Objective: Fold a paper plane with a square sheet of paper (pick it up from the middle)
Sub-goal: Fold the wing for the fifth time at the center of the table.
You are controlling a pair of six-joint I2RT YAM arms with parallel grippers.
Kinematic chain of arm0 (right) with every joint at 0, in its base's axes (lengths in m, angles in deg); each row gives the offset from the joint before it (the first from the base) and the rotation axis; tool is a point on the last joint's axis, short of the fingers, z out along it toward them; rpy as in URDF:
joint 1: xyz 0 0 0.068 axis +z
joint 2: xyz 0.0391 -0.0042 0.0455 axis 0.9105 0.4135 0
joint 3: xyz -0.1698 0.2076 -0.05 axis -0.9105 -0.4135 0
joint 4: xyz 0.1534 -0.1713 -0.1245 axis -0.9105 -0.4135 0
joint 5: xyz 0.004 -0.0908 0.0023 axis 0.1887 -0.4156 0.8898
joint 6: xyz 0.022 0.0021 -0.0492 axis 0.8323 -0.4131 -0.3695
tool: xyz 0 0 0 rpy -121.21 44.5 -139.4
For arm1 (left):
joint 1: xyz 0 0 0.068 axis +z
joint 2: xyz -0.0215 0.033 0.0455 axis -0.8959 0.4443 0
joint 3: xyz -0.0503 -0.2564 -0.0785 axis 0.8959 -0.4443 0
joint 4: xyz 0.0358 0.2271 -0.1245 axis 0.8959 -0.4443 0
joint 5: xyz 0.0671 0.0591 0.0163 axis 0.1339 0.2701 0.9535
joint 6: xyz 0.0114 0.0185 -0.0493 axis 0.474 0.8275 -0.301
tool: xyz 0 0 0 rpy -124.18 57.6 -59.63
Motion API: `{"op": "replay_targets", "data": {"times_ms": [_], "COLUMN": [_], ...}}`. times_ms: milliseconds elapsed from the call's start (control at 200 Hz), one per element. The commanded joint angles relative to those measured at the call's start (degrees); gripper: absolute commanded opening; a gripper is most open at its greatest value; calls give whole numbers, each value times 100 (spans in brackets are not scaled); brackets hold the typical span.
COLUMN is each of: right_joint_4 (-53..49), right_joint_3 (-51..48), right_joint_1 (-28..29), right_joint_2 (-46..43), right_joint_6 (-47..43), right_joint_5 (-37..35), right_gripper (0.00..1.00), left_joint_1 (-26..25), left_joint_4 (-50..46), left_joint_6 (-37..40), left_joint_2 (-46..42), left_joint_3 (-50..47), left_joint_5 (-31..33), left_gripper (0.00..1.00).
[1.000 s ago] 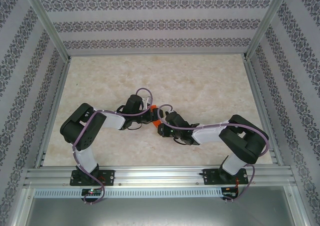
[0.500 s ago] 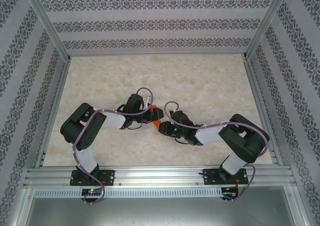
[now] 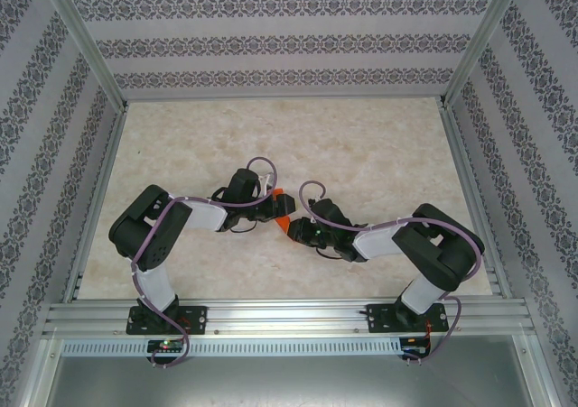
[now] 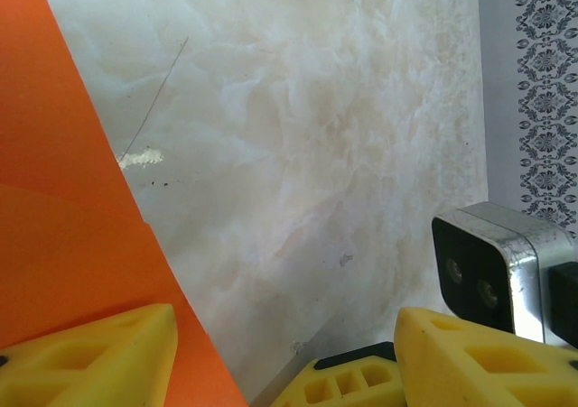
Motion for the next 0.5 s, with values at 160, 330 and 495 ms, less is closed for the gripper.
{"op": "replay_targets", "data": {"times_ms": [160, 330, 495], "right_joint_4": [-803, -1251, -999], "right_joint_3": [-48, 25, 373], "right_joint_1": [-27, -193, -197], "right_joint_2": [-488, -1272, -1163], "right_joint_6": [21, -132, -151], "right_joint_5": [-58, -249, 344], "right_gripper": [36, 35, 14], "left_joint_1": [37, 43, 36], "left_joint_4": [-382, -429, -436], "left_joint_6": [199, 217, 226], "left_joint_2": [148, 152, 153], "left_joint_3": [58, 67, 95], "left_joint_5": [-29, -45, -69], "left_gripper": [66, 66, 66]}}
